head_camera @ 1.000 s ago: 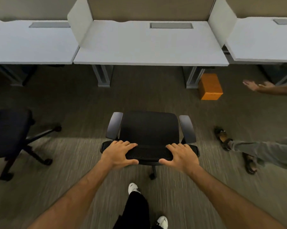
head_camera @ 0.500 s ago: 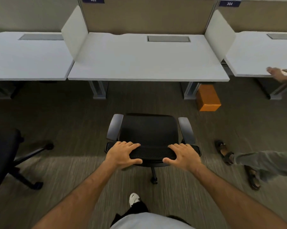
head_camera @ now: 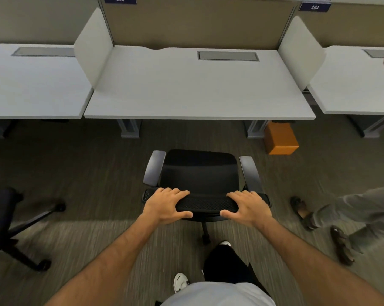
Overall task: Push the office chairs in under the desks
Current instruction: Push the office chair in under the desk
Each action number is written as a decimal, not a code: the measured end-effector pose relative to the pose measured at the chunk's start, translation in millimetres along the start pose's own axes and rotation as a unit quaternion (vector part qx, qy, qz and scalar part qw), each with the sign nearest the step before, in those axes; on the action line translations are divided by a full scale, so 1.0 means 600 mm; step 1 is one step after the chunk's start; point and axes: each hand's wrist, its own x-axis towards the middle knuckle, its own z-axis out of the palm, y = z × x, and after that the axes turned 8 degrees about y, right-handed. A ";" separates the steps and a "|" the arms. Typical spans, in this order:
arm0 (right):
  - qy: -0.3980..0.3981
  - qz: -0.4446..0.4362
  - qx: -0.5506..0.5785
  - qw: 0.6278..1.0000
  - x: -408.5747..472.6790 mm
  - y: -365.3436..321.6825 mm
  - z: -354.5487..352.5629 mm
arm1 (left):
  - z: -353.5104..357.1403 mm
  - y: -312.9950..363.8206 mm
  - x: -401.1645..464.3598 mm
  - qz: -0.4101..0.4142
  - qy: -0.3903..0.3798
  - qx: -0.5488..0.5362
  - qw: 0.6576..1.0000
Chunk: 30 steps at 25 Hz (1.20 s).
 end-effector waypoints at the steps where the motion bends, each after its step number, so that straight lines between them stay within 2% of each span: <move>1: 0.000 0.000 -0.001 1.000 0.015 0.004 -0.002 | -0.003 -0.008 0.014 0.001 0.002 0.003 1.000; 15: 0.003 -0.032 0.005 0.999 0.245 0.114 -0.032 | -0.047 -0.069 0.220 -0.044 0.010 -0.003 0.999; 23: -0.004 -0.043 -0.019 0.999 0.341 0.138 -0.048 | -0.068 -0.109 0.302 -0.056 0.010 0.004 0.998; 27: -0.052 -0.050 0.002 0.997 0.375 0.145 -0.072 | -0.105 -0.125 0.329 -0.038 -0.031 -0.054 0.997; 30: -0.086 -0.032 0.072 0.993 0.419 0.143 -0.097 | -0.140 -0.144 0.348 -0.062 -0.050 -0.123 0.989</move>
